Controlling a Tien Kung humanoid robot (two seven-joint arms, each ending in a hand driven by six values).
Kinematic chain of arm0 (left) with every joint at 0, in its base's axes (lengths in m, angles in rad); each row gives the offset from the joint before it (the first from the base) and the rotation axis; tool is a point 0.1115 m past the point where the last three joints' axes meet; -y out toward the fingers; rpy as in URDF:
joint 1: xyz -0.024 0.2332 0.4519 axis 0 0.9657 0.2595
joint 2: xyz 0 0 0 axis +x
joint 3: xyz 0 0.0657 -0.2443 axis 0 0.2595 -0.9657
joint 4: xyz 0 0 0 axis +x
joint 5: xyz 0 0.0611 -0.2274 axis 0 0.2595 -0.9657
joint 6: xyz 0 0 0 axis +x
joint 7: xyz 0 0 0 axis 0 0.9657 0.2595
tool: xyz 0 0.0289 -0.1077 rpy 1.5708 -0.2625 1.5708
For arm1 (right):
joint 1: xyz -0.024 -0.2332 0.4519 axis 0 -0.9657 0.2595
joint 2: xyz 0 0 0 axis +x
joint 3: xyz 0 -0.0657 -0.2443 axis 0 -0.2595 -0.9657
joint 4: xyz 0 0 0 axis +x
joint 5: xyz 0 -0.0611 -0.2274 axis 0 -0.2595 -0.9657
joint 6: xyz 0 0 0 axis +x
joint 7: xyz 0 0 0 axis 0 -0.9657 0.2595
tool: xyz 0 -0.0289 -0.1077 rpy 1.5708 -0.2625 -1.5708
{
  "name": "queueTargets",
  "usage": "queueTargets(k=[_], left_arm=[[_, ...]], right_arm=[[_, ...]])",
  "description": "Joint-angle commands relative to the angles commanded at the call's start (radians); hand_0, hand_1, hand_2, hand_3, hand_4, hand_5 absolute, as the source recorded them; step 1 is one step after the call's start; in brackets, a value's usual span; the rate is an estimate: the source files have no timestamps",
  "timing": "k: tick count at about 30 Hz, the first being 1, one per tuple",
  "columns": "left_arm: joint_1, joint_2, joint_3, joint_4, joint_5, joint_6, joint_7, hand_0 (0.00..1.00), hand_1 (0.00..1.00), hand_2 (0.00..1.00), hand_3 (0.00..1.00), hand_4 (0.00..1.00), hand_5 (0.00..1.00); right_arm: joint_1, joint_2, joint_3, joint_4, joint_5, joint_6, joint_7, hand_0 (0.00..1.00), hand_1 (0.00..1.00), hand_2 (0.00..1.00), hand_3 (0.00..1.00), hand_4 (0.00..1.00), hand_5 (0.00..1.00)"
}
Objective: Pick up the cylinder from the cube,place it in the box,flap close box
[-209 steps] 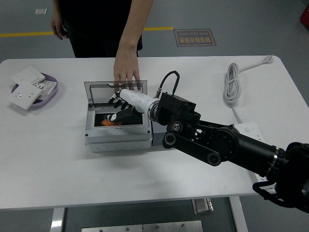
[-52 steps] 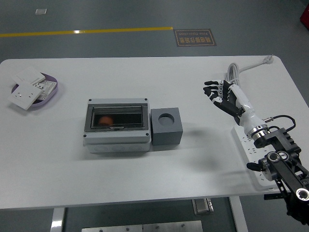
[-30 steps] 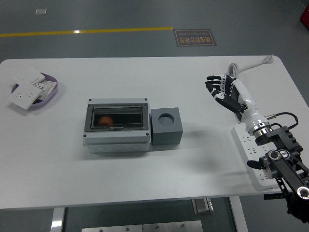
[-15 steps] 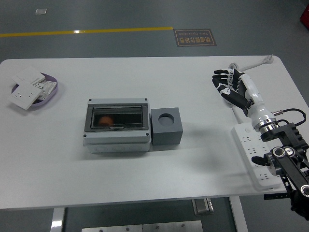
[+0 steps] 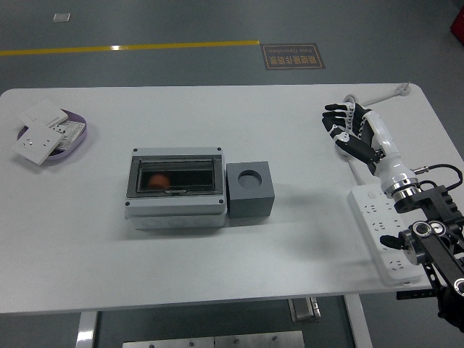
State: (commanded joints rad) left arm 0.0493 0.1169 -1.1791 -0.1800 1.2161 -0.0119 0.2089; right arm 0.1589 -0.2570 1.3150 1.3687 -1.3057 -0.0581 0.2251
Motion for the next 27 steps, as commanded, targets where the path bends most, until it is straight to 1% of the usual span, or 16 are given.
queueTargets(k=[9,10,18,27], left_arm=[[0.002,-0.003,-0.001,0.0,-0.002,0.001,-0.001,0.601,0.579,0.59,0.582,0.641,0.203],[0.002,-0.003,-0.001,0.0,-0.002,0.001,-0.001,0.601,0.579,0.59,0.582,0.641,0.204],[0.005,-0.005,0.002,0.0,-0.005,0.001,-0.004,0.6,0.579,0.59,0.582,0.641,0.203],[0.005,-0.001,0.002,0.0,-0.005,0.002,-0.006,0.601,0.579,0.59,0.582,0.641,0.203]], right_arm=[[0.0,0.002,0.001,0.001,-0.002,0.002,-0.001,0.749,0.664,0.643,0.663,0.754,0.364],[0.0,0.002,0.002,0.001,-0.002,0.002,-0.001,0.749,0.664,0.643,0.679,0.751,0.357],[-0.001,0.002,0.006,-0.003,-0.001,0.0,0.002,0.749,0.663,0.643,0.678,0.749,0.356],[-0.001,0.003,0.008,-0.014,0.008,0.001,0.012,0.749,0.663,0.643,0.676,0.749,0.353]])
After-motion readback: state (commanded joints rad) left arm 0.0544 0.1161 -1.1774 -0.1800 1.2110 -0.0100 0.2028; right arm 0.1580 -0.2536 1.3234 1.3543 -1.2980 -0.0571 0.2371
